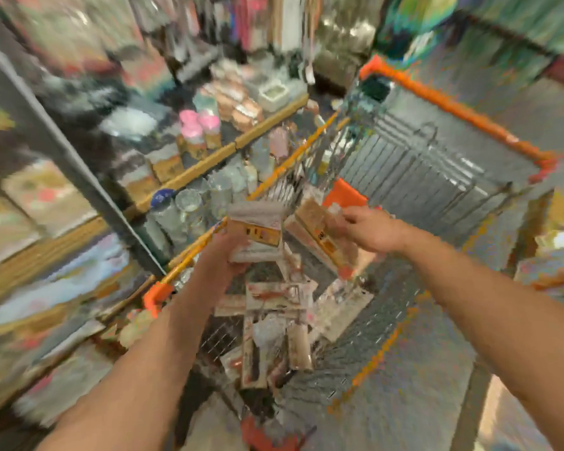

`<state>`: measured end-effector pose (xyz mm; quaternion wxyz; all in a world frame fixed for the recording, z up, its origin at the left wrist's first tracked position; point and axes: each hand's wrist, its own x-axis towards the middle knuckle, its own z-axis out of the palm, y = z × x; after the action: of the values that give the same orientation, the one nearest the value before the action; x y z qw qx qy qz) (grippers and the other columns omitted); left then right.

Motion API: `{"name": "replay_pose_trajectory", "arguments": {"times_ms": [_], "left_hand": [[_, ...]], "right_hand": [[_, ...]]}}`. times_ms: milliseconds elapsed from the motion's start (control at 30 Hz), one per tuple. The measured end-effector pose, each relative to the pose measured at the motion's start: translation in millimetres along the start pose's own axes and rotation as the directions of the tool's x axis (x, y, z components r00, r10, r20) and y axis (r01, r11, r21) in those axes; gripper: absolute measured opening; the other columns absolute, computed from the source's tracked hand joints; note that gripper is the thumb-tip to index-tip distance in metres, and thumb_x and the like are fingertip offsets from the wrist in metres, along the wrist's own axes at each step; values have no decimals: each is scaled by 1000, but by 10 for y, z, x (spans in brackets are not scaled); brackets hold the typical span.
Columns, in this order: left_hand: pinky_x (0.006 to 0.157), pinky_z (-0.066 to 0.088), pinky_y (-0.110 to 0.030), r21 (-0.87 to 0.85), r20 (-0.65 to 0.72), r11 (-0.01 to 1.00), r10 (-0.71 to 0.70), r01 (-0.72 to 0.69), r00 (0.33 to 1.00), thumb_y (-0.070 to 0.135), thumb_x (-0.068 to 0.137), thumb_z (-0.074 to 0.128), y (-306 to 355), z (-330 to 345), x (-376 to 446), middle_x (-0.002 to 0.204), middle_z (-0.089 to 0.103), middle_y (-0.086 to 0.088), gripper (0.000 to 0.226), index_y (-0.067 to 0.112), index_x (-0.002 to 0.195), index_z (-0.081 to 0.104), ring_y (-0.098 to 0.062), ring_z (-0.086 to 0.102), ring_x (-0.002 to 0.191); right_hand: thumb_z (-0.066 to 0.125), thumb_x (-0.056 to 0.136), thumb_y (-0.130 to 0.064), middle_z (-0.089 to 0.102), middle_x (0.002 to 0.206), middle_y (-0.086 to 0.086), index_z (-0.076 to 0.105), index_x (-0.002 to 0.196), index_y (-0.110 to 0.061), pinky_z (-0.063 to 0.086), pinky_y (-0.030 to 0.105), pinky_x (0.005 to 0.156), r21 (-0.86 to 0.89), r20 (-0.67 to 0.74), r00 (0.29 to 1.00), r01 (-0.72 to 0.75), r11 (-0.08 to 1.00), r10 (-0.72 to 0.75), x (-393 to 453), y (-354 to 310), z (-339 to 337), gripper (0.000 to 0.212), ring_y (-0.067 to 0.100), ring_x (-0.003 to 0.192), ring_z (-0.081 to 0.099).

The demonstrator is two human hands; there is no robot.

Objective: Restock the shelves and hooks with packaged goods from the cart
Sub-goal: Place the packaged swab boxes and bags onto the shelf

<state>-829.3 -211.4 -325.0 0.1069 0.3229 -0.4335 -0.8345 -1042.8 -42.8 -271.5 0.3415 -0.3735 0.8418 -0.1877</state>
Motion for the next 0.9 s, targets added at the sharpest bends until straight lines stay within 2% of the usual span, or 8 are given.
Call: {"name": "replay_pose_trajectory", "arguments": {"times_ms": [133,267,367,433,500,600,733,900], "left_hand": [[71,43,-30,30,-55,989,149,-147,987,41,68,69,504,-348,-708,97,65,-7,44,14,102,60,-18,61,85],[59,38,-25,44,-200,960,279,-276,939,34,68,60,1054,-862,-1377,67,71,8,26,17,87,59,-8,63,61],[53,43,-21,55,-305,931,361,-362,881,30,78,62,1366,-1372,-1840,67,70,7,18,16,90,60,-8,61,61],[50,45,-19,51,-388,924,368,-379,845,30,83,63,1475,-1740,-2148,75,70,4,22,16,100,60,-6,62,61],[58,43,-23,57,-457,918,374,-392,807,37,73,64,1538,-2110,-2464,88,67,0,41,17,108,59,-10,60,72],[66,42,-29,43,-559,909,366,-415,744,36,77,65,1588,-2743,-2888,99,69,-5,36,17,107,64,-16,60,82],[89,48,-43,62,-638,907,358,-417,682,39,77,64,1726,-3552,-3199,109,72,-13,46,11,114,65,-31,64,99],[64,44,-29,83,-643,889,392,-449,657,35,81,64,2187,-4105,-3153,87,74,-2,32,15,106,65,-13,66,71]], "right_hand": [[59,95,-40,42,61,-4,47,70,-16,30,28,53,8,11,992,124,992,-124,-432,-826,-55,36,8,52,39],[59,97,-29,39,45,-13,45,70,-20,25,16,38,25,111,962,248,968,-249,-484,-1790,-26,32,1,35,34],[65,92,-34,51,54,-12,54,74,-19,28,18,44,-9,207,913,362,932,-352,-411,-2638,132,25,2,46,44],[67,89,-34,52,72,5,59,85,-17,28,26,48,6,277,875,412,911,-398,-322,-3165,334,19,15,57,44],[65,93,-27,54,74,5,59,89,-16,34,25,49,-19,336,828,482,876,-448,-220,-3681,569,13,14,57,48],[67,91,-30,64,79,-7,63,89,-22,47,30,67,-85,412,744,605,791,-525,14,-4396,969,9,11,71,59],[66,92,-34,59,83,-13,60,95,-24,45,29,79,-195,456,675,712,674,-581,425,-5160,1468,13,8,80,55],[65,93,-28,49,71,-15,51,77,-27,36,26,70,-331,411,628,778,534,-660,851,-6025,1828,21,3,69,46]]}}
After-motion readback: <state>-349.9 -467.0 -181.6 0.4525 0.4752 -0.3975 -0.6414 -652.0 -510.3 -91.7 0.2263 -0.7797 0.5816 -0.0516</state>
